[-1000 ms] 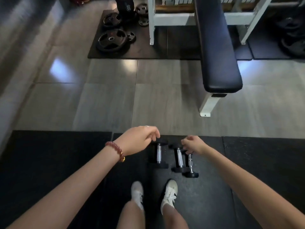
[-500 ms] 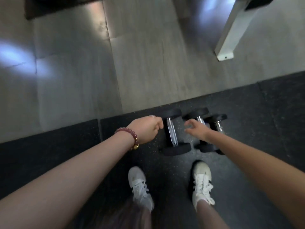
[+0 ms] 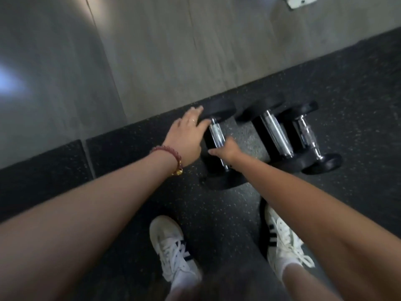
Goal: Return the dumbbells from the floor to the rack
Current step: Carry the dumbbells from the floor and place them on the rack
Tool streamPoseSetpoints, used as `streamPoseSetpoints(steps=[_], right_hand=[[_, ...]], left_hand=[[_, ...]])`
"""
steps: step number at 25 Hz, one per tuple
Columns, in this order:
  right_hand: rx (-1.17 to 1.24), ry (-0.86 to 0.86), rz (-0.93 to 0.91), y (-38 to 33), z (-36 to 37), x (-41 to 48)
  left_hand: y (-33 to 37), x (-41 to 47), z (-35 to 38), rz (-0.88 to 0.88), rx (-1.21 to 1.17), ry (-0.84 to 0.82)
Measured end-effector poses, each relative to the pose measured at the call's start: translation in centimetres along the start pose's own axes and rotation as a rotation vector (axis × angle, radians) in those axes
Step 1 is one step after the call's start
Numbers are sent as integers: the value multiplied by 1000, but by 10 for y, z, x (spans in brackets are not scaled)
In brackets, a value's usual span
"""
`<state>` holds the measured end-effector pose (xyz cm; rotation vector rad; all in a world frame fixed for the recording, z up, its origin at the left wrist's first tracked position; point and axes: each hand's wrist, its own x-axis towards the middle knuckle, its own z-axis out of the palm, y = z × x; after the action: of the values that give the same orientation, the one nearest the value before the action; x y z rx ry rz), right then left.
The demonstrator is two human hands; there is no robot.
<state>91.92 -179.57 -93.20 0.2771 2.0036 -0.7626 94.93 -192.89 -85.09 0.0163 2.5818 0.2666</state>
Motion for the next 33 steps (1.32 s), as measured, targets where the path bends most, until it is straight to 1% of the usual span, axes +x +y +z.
streamPoseSetpoints(steps=[2,3,6,7,9,10,12,14,16,19,21,23,26,29,31,33], right_hand=[[74,76,58,0,9,15],[113,97,101,1,13,21],[119,127,134,9,20,32],[116,147,132,11,19,33],[99,181,138,15,17,33],[74,194,142,17,15,32],[-26,186,147,23,9,23],[-197,154,132,31,0,9],[-386,104,77,33,-12,-16],[-606,2,7,23,-27,-59],[-668,-48,-30,8,-37,-92],[-659,-51,-42,-11,-44,-124],[-613,0,-87,-53,-60,-193],[-560,23,-160,-101,-81,-285],[-546,31,-220,-132,-99,-350],[-584,53,-272,-154,-115,-412]], left_hand=[[-4,16,4,-25,-12,48],[-6,24,4,-56,-56,62],[-5,44,11,-191,-343,71],[-2,48,13,-227,-377,101],[3,54,13,-262,-278,174],[5,58,11,-256,-208,172],[6,58,6,-234,-152,106],[6,44,4,-241,-186,33],[10,15,3,-270,-236,-35],[14,-32,-10,-301,-301,-125],[14,-57,-34,-295,-348,-142],[14,-80,-64,-284,-365,-126],[14,-126,-136,-270,-375,-39],[21,-198,-218,-265,-443,112],[31,-252,-267,-300,-644,225],[48,-305,-304,-314,-941,255]])
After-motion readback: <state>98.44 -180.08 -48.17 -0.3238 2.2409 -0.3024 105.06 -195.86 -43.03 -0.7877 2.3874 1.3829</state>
